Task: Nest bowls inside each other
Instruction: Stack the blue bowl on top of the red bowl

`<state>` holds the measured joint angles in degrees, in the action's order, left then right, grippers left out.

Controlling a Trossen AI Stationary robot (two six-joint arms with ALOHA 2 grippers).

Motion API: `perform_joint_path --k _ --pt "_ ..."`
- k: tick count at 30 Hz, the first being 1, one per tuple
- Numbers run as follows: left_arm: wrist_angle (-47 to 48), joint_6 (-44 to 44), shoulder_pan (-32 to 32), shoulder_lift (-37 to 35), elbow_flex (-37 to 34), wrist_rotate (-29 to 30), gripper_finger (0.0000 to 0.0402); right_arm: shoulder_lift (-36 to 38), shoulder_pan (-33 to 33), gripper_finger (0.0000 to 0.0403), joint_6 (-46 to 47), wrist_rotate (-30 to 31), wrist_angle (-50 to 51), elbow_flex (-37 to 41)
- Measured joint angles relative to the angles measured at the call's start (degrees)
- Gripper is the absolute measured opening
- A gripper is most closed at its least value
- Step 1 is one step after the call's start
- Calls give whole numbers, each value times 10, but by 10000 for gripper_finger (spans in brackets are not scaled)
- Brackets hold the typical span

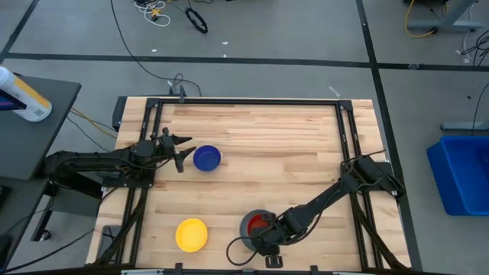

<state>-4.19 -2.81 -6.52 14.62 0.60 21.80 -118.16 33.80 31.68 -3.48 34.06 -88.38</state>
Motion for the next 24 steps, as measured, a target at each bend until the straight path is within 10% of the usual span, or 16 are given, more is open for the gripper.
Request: perform_joint_path --k 12,24 --pt "0 0 0 0 0 0 207 2 -2 215 -21 96 125 -101" --pt "2 0 0 0 0 0 207 4 -165 192 -295 92 58 -111"
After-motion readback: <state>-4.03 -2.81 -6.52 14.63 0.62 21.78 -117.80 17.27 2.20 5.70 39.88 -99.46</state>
